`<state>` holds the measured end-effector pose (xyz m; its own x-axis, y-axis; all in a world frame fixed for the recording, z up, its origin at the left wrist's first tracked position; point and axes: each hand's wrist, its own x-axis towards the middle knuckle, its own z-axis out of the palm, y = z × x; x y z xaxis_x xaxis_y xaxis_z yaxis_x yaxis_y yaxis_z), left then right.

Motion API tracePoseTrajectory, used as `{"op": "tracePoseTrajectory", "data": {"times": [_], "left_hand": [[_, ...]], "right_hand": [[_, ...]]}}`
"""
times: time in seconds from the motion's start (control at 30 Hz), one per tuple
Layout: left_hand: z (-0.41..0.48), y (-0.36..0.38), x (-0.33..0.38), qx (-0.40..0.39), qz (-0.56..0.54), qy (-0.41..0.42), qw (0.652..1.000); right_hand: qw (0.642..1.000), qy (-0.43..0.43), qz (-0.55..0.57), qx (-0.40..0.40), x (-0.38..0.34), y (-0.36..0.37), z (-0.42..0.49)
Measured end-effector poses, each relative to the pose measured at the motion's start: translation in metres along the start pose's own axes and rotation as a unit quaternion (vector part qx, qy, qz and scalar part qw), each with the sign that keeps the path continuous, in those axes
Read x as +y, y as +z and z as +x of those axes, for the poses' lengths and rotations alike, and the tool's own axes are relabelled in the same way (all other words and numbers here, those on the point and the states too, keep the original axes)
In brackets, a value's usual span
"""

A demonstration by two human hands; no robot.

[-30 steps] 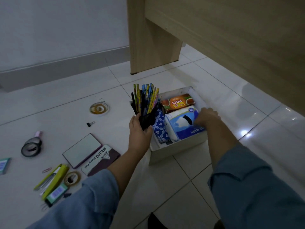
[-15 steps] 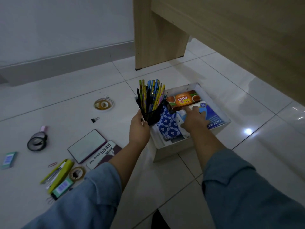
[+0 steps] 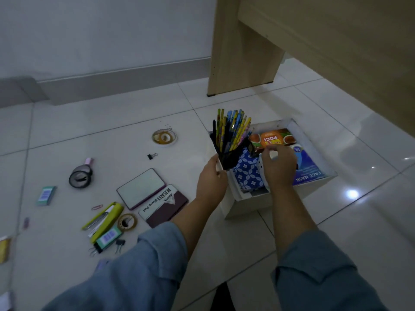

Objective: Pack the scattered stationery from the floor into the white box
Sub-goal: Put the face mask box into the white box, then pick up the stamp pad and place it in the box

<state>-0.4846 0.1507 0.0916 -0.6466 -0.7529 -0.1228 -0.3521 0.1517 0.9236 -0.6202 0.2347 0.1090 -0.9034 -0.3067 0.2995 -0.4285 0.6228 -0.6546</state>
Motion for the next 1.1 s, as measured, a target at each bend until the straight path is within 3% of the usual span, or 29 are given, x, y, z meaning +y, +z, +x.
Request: {"op": "tracePoseTrajectory", "data": {"times": [0.07, 0.27, 0.33, 0.4, 0.47, 0.53, 0.57, 0.63, 0.73, 0.9, 1.0, 1.1], "left_hand": [[-0.004, -0.004, -0.005, 0.03, -0.029, -0.006, 0.999], [0.001, -0.054, -0.047, 0.16, -0.086, -0.072, 0.981], [0.005, -0.082, -0.068, 0.188, -0.066, -0.09, 0.976], [0.011, -0.111, -0.091, 0.202, -0.018, -0.098, 0.974], [0.018, -0.139, -0.115, 0.179, 0.081, -0.116, 0.974], [0.025, -0.162, -0.134, 0.12, 0.172, -0.16, 0.965], [0.028, -0.17, -0.142, 0.086, 0.204, -0.182, 0.958], [0.034, -0.178, -0.151, 0.027, 0.246, -0.206, 0.947], [0.04, -0.177, -0.156, -0.028, 0.298, -0.207, 0.932], [0.042, -0.172, -0.152, -0.006, 0.37, -0.181, 0.911], [0.038, -0.168, -0.146, -0.013, 0.346, -0.2, 0.917], [0.035, -0.165, -0.142, -0.005, 0.302, -0.185, 0.935]], "right_hand": [[0.992, -0.035, 0.098, 0.065, -0.025, 0.009, -0.021], [0.968, -0.17, 0.184, 0.0, -0.08, 0.045, -0.065], [0.961, -0.184, 0.199, -0.05, -0.097, 0.057, -0.071], [0.952, -0.18, 0.165, -0.184, -0.11, 0.078, -0.08], [0.899, -0.221, 0.032, -0.376, -0.11, 0.1, -0.095], [0.805, -0.285, -0.089, -0.512, -0.102, 0.119, -0.109], [0.769, -0.309, -0.124, -0.545, -0.096, 0.126, -0.115], [0.729, -0.336, -0.173, -0.57, -0.085, 0.135, -0.124], [0.725, -0.354, -0.205, -0.554, -0.076, 0.142, -0.13], [0.74, -0.355, -0.26, -0.508, -0.077, 0.143, -0.128], [0.753, -0.321, -0.29, -0.495, -0.071, 0.141, -0.133], [0.792, -0.215, -0.228, -0.524, -0.065, 0.136, -0.131]]}}
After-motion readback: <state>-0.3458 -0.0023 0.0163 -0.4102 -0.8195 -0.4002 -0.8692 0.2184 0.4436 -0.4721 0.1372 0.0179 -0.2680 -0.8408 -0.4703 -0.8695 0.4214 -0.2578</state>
